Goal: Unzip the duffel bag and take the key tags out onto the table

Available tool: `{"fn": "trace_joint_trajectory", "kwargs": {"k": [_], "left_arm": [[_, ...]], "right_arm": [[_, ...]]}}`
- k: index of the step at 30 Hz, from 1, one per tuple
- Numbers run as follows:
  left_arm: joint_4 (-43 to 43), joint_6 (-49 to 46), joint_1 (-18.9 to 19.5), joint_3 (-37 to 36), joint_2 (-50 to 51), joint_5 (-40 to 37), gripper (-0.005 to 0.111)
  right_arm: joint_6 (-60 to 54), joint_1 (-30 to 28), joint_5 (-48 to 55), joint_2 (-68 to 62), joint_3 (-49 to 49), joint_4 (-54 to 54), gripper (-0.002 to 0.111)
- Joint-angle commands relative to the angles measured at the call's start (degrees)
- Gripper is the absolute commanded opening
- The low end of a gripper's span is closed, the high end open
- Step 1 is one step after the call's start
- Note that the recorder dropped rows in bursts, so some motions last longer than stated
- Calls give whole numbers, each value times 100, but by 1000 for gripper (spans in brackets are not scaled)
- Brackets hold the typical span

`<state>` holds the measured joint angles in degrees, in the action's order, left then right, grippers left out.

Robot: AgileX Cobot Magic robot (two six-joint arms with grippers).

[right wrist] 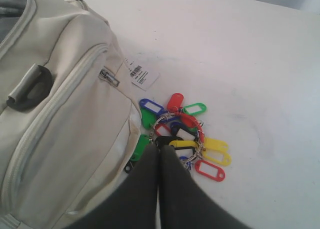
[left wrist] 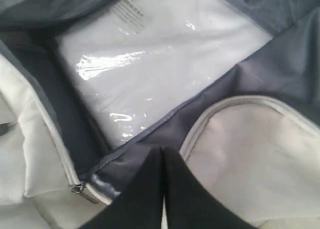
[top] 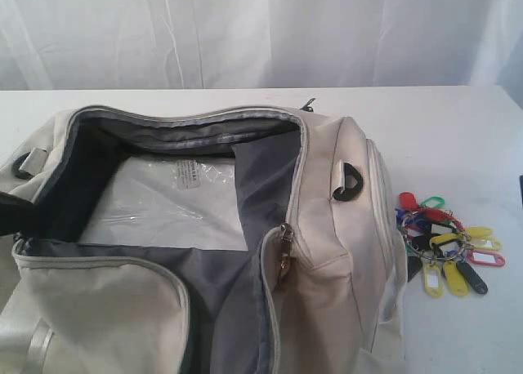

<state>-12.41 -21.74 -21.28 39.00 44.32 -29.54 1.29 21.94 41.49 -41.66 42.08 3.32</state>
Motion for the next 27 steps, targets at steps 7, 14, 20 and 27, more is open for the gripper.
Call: {"fn": "trace_joint_trajectory", "kwargs": {"k": [7,14,20,27], "left_arm": [[-37,-18,905,-2635,-1621,2820,0],[-37,-18,2114,-3900,-2525,2535,0],[42,-615,2480,-3900,-3524,1797,0],[53,-615,2455,-3900,-4432,1797,0]], "right_arm": [[6,-34,-87,39,-42,-11,0],[6,-34,-87,39,-42,-11,0],[6,-34,-116,48,-42,-11,0],[-6,-34,-127,48,-42,-11,0]]}}
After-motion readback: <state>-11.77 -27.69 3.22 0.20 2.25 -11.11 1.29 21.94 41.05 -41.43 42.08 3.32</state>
